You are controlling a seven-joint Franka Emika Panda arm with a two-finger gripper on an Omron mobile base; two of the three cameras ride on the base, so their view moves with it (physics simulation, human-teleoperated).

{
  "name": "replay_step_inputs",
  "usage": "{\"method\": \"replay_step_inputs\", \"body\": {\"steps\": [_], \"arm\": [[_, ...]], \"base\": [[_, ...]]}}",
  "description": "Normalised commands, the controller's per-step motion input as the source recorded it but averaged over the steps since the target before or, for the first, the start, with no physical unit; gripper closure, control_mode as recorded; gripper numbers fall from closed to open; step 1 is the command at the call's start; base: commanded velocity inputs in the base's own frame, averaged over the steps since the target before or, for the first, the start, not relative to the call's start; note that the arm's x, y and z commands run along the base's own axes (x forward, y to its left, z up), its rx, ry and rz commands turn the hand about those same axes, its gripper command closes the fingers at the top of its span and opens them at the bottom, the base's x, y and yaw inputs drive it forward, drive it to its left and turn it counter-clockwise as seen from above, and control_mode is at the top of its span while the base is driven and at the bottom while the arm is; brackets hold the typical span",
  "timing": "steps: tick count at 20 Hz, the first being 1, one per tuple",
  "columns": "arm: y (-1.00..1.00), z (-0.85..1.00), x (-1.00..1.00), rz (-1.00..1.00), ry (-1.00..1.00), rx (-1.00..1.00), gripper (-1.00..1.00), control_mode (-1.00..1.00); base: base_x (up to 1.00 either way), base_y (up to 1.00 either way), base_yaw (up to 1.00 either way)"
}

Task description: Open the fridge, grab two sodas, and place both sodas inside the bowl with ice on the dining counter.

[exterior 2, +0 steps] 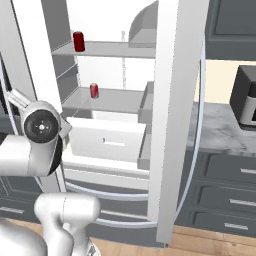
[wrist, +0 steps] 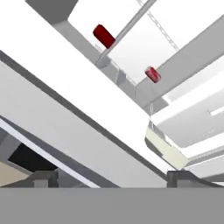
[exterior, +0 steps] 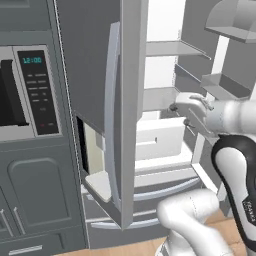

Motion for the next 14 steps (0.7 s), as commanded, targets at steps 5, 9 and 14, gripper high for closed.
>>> {"method": "replay_step_inputs", "body": {"steps": [5, 9, 14], "arm": [[0.1, -0.1, 0.6, 0.03, 0.1, 0.2, -1.0, -1.0], [0.24, -0.02, 0.73, 0.03, 0.18, 0.14, -1.0, -1.0], [0.3, 0.0, 0.56, 0.04, 0.18, 0.11, -1.0, -1.0]], "base": [[0.0, 0.0, 0.0], [0.0, 0.0, 0.0], [0.0, 0.0, 0.0]]}}
